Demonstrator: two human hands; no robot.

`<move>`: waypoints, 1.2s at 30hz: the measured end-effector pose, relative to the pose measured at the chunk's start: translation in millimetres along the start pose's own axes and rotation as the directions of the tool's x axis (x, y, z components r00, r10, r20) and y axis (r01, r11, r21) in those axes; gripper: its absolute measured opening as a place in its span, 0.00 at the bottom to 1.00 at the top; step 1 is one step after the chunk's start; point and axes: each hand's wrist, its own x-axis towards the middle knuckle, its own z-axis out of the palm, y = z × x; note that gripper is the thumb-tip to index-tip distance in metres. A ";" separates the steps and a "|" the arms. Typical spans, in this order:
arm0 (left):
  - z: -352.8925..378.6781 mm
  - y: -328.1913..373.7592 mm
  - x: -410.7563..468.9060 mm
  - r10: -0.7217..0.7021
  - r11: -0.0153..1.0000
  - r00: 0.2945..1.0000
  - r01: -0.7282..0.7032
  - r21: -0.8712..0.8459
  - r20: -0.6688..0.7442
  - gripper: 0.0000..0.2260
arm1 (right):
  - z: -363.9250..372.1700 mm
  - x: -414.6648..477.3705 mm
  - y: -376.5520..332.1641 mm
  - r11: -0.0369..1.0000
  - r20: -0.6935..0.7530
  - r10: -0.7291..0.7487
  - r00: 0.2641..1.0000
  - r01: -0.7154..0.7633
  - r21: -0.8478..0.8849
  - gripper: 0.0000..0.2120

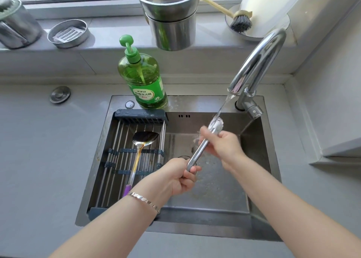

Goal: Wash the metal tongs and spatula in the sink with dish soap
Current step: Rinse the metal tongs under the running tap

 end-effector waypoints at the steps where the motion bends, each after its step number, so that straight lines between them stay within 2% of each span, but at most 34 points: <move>1: 0.8 -0.1 -0.9 -0.001 1.000 1.000 0.001 0.006 0.000 0.16 | -2.0 5.7 -5.6 0.995 -0.048 0.030 0.998 -0.025 0.094 0.08; 3: 3.1 1.0 -0.9 0.010 1.000 1.000 -0.010 0.014 -0.005 0.16 | 2.7 5.6 -2.2 0.985 -0.075 0.052 0.996 -0.039 0.170 0.09; 6: 5.1 3.3 0.8 0.047 0.999 0.999 -0.048 -0.020 -0.009 0.16 | 17.6 -16.5 15.2 0.995 0.093 0.051 0.994 -0.042 -0.092 0.08; 7: 4.2 3.3 1.5 0.060 0.998 0.998 -0.061 -0.018 -0.013 0.16 | 18.8 -18.9 14.9 0.992 0.130 0.053 0.990 -0.037 -0.118 0.07; 9: 1.7 2.1 1.7 0.071 0.997 0.997 -0.071 0.005 -0.024 0.17 | 13.9 -8.8 3.6 0.996 0.036 0.061 0.997 -0.058 -0.060 0.07; 11: 1.5 0.5 0.4 0.092 0.996 0.995 -0.091 0.016 -0.030 0.18 | 5.8 3.6 -9.2 0.991 -0.079 0.107 0.991 -0.100 0.087 0.09; 13: 2.6 -0.6 -0.2 0.146 0.988 0.989 -0.144 0.054 -0.030 0.20 | 5.0 10.7 -8.3 0.977 -0.130 0.115 0.985 -0.089 0.191 0.11; 16: 4.0 0.1 -0.9 0.258 0.938 0.966 -0.244 0.248 -0.024 0.21 | 7.5 11.9 5.0 0.992 -0.280 0.034 0.959 -0.066 -0.106 0.17; 17: 4.7 0.5 -0.2 0.285 0.914 0.958 -0.270 0.301 -0.005 0.19 | 6.2 13.2 8.3 0.984 -0.297 0.060 0.953 -0.106 -0.140 0.22; 18: 6.4 0.7 0.1 0.300 0.895 0.954 -0.289 0.339 0.021 0.17 | 4.9 13.5 10.1 0.981 -0.241 0.150 0.959 -0.175 -0.087 0.26; 19: 8.5 0.7 1.0 0.309 0.878 0.950 -0.304 0.369 0.047 0.16 | 4.5 11.9 9.3 0.963 -0.122 0.270 0.955 -0.268 0.035 0.28; 20: 11.6 0.8 1.3 0.318 0.860 0.945 -0.320 0.398 0.072 0.15 | 4.7 9.8 6.8 0.925 0.023 0.350 0.937 -0.349 0.151 0.25; 21: 14.6 0.8 2.3 0.331 0.836 0.939 -0.338 0.432 0.093 0.16 | 5.2 9.0 4.9 0.883 0.135 0.369 0.919 -0.392 0.256 0.21; 22: 16.8 1.2 3.6 0.344 0.809 0.933 -0.353 0.471 0.108 0.17 | 5.3 9.3 3.7 0.849 0.179 0.362 0.915 -0.403 0.342 0.17; 24: 18.6 3.7 5.1 0.363 0.757 0.925 -0.364 0.542 0.114 0.20 | 7.9 11.9 0.4 0.814 0.134 0.329 0.935 -0.352 0.462 0.12; 26: 18.7 7.8 5.5 0.367 0.737 0.926 -0.351 0.577 0.095 0.22 | 15.5 13.7 -5.5 0.839 0.039 0.284 0.958 -0.268 0.473 0.12; 29: 24.4 15.1 6.4 0.413 0.696 0.909 -0.348 0.629 0.045 0.24 | 28.4 16.0 -10.2 0.940 -0.056 0.158 0.986 -0.133 0.314 0.15; 33: 24.8 21.9 15.5 0.592 0.541 0.800 -0.483 0.688 0.097 0.25 | 33.2 17.7 -14.8 0.987 -0.122 0.045 0.992 -0.026 0.156 0.18; 34: 23.0 22.0 16.1 0.602 0.533 0.791 -0.499 0.683 0.109 0.24 | 33.1 16.4 -17.5 0.991 -0.105 0.041 0.994 -0.027 0.134 0.18; 36: 20.5 21.2 16.3 0.539 0.600 0.833 -0.486 0.635 0.127 0.24 | 34.5 14.2 -21.6 0.977 -0.047 0.059 0.997 -0.048 0.209 0.14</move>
